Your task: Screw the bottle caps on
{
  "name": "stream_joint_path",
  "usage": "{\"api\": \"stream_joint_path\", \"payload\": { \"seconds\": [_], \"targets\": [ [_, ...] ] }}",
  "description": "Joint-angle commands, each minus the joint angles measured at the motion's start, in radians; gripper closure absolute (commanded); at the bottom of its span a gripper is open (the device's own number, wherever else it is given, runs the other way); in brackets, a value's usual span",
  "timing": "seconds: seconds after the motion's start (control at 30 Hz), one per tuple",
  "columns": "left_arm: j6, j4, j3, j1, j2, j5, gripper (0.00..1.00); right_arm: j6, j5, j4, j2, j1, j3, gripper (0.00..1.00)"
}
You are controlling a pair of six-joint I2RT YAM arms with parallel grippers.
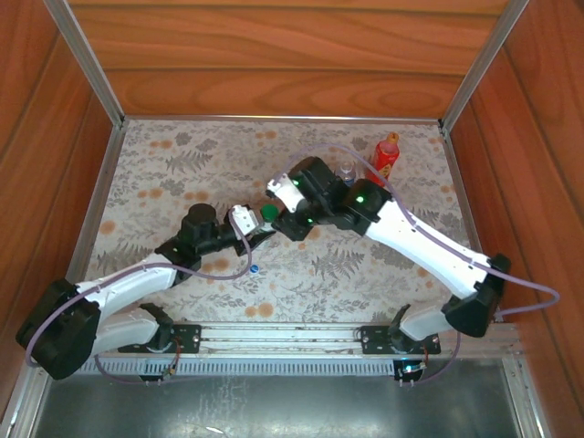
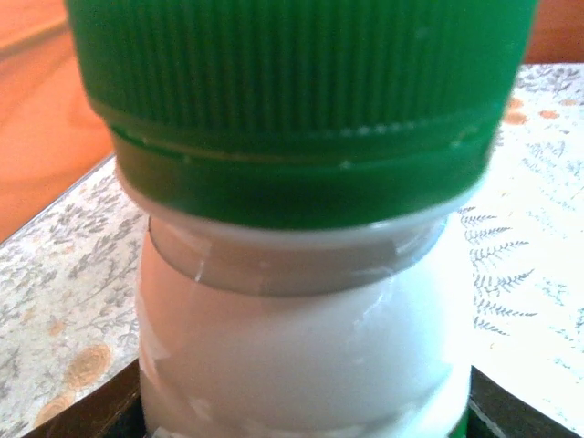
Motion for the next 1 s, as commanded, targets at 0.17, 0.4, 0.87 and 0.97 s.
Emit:
{"api": "stream_joint_path", "payload": {
  "seconds": [0.17, 0.4, 0.87, 0.97],
  "targets": [
    [-0.086, 0.026, 0.014, 0.037, -0.019, 0.309, 0.44, -0.383, -0.280, 0.091, -0.134, -0.047, -0.097, 0.29],
    [-0.070, 0.026, 0.020, 0.035, -0.036, 0.471, 0.44, -0.480, -0.403, 0.118, -0.102, -0.072, -0.077, 0.31],
    [-0.073, 0.026, 0.019, 0.035, -0.036, 0.499, 0.44, -0.473, -0.563, 0.062, 0.045, -0.090, 0.040, 0.47],
    [-0.073, 0.026, 0.015, 0.036, -0.041, 0.494, 0.44, -0.465, -0.563, 0.052, 0.056, -0.090, 0.040, 0.52]
  ]
}}
